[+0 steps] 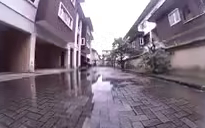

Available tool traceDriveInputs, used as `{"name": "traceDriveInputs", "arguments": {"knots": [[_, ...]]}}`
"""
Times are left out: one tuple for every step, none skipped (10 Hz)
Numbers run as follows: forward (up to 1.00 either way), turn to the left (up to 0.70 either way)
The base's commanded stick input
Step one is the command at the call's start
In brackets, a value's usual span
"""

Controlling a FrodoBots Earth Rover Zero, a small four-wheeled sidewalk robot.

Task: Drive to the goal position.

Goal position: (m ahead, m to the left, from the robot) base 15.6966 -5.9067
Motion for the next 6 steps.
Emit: {"name": "traceDriveInputs", "arguments": {"knots": [[0.50,0.00],[0.50,0.00],[0.50,0.00],[0.50,0.00],[0.50,0.00],[0.50,0.00]]}}
